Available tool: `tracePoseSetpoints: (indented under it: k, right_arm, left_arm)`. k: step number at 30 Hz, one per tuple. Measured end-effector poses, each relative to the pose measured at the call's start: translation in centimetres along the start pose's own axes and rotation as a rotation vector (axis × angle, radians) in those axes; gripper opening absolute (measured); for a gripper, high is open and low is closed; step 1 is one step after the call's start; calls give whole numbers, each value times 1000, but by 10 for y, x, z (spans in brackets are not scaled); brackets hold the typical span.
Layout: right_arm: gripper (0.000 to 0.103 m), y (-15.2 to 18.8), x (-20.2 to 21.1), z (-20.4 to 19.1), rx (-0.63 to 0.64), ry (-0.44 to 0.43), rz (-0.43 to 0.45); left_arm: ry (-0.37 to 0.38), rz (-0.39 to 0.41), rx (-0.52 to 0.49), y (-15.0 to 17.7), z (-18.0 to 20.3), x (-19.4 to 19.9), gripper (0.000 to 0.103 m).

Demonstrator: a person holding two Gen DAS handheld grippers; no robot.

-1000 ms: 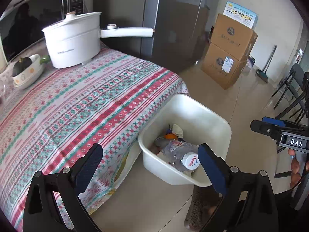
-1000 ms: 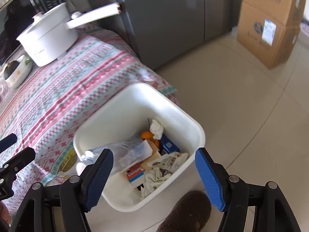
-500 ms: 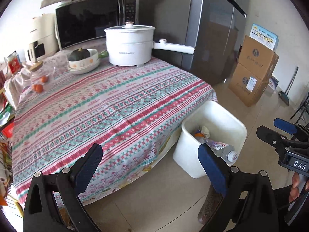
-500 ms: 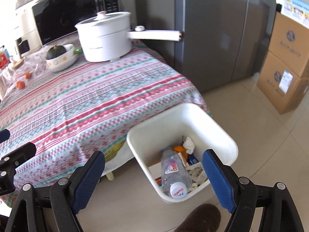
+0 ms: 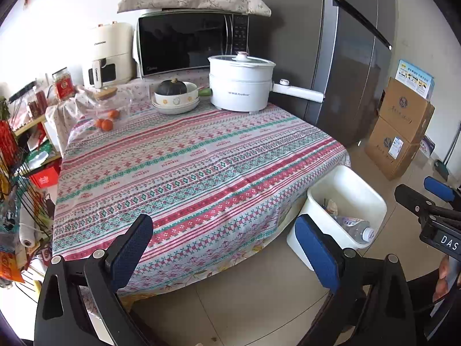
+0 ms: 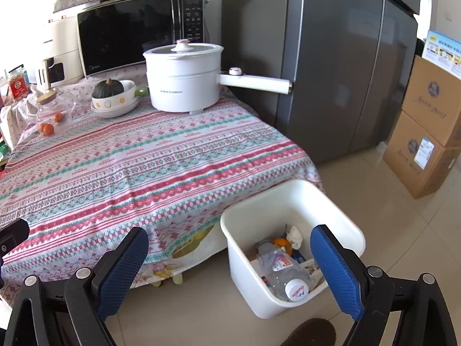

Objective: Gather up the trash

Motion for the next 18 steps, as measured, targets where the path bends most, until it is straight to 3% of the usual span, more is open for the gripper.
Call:
tracePoseSetpoints:
  k: [8,18]
  right_arm:
    - [95,-7,7,-26,68,30,67]
    - [96,-11,2,-39,89,25,73]
  left_arm:
    - [-11,17,40,-3,-17,8,100]
    - [-8,28,52,-3,-23,9,100]
Point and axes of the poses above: each gripper's, at about its wrist camera, not at the fingertips, and x roughly against the way its jaws point, z to its right, y to its underside, the point moved 2 cm from there along -x, roughly the way its jaws point, and after that the axes turned 7 degrees about y, right-handed, at the moved point
